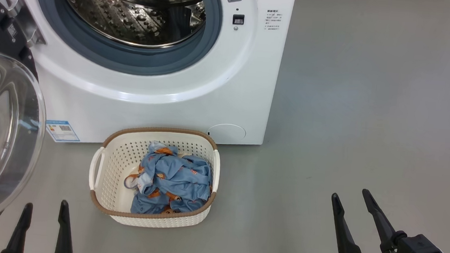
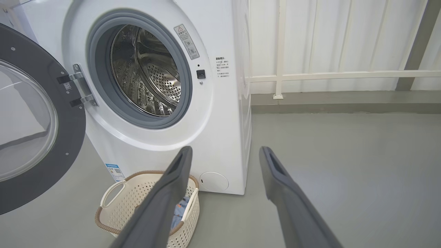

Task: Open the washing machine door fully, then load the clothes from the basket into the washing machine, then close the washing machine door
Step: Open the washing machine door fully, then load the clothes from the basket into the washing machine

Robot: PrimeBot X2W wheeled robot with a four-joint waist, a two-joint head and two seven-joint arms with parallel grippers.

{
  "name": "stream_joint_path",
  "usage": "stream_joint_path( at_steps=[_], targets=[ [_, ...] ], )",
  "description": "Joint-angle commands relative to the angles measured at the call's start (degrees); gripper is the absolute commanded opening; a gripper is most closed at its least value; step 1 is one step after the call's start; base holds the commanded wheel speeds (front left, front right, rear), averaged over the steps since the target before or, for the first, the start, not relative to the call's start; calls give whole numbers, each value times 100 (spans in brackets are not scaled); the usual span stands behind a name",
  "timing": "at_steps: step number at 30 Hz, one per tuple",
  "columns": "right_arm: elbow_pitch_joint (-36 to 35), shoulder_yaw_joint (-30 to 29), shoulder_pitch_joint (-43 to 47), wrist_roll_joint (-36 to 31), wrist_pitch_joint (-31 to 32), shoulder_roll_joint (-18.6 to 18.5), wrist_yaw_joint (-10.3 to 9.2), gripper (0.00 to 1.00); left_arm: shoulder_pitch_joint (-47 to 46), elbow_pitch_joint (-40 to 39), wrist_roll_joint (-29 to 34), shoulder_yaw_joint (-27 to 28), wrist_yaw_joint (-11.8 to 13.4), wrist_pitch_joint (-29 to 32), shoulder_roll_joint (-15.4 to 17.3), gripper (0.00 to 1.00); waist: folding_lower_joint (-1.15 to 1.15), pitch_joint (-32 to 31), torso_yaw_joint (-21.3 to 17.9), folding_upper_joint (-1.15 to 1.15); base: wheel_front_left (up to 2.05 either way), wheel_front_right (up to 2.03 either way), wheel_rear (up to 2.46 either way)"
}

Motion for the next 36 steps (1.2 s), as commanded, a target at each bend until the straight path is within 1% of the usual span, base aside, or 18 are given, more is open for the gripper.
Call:
stream_joint_path(
  at_steps=[1,9,36],
  targets=[
    [-175,141,0,-61,-69,2,35,100,-75,-118,84,177,-45,-28,93,100,0,0,7,0,0,0,0],
    [-245,125,40,-73,-69,2,35,100,-101,-112,99,74,-58,-28,93,100,0,-22,66,0,0,0,0],
    [-165,90,93,-49,-69,3,35,100,-20,-139,147,33,-82,-28,93,100,0,-188,52,0,0,0,0]
  ],
)
